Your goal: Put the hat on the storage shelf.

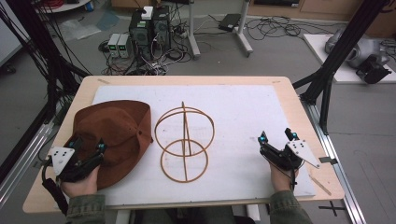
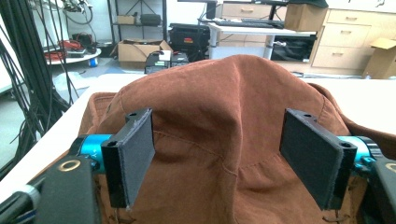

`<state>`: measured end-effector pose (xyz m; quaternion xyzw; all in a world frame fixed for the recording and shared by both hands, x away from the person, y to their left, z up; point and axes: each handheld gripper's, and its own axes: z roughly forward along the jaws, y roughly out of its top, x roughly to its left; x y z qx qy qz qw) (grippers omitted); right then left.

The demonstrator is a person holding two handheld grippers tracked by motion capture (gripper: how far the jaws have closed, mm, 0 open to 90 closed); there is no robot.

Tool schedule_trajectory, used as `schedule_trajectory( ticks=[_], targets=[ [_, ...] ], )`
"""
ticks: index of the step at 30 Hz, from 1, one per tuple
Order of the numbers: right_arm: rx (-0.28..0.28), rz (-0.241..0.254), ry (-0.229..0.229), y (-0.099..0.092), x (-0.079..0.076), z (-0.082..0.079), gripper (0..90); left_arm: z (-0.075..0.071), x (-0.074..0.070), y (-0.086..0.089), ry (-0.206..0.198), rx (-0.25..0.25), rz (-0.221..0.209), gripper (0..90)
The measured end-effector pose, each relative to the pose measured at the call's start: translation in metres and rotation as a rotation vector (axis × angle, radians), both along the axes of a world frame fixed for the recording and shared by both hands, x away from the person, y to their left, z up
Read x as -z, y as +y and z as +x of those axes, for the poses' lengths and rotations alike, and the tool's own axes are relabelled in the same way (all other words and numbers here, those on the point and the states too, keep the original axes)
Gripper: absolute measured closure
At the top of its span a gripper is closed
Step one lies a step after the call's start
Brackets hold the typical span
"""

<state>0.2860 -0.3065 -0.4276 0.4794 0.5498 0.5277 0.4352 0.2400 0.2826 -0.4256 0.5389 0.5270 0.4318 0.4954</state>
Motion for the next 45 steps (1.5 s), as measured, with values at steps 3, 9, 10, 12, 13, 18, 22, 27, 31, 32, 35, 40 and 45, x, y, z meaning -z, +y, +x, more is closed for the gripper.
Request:
schedule_trajectory(
  ticks=[3,9,10,12,13,18,22,27,31,32,35,40,45],
  targets=[
    [-0.001,-0.003,0.003,0.0,0.0,0.0,10.5,0.0,0.0,0.0,0.001,0.0,-0.001,26.4],
    [0.0,0.0,0.002,0.0,0.0,0.0,10.5,0.0,0.0,0.0,0.001,-0.003,-0.002,26.4],
    [0.0,-0.002,0.003,0.0,0.0,0.0,10.5,0.0,0.0,0.0,0.001,-0.003,-0.002,26.4],
    [0.001,-0.003,0.003,0.0,0.0,0.0,10.5,0.0,0.0,0.0,0.001,-0.003,-0.001,26.3],
    [0.0,-0.002,0.003,0.0,0.0,0.0,10.5,0.0,0.0,0.0,0.001,-0.002,-0.002,26.3],
    [0.0,-0.005,0.002,0.0,0.0,0.0,10.5,0.001,0.001,0.0,0.002,-0.001,-0.001,26.0],
    [0.002,-0.003,0.004,0.0,0.0,0.0,10.5,0.001,0.001,-0.001,0.009,0.005,0.001,26.0],
    [0.001,-0.004,0.005,-0.001,0.001,0.0,10.5,0.003,0.002,0.0,0.017,0.006,-0.003,26.0],
    [0.001,-0.004,0.004,-0.001,0.001,0.0,10.5,0.005,0.003,-0.001,0.024,0.01,-0.001,25.9],
    [0.001,-0.001,0.004,-0.001,0.001,0.0,10.5,0.006,0.003,-0.002,0.027,0.013,-0.002,25.9],
    [-0.002,0.0,0.004,-0.001,0.001,0.0,10.5,0.01,0.004,-0.004,0.045,0.019,0.013,25.8],
    [-0.001,0.002,0.006,-0.002,0.001,0.0,10.5,0.015,0.004,-0.007,0.064,0.023,0.03,25.7],
    [-0.002,0.0,0.004,-0.002,0.001,0.0,10.5,0.019,0.004,-0.009,0.093,0.028,0.038,25.4]
  ],
)
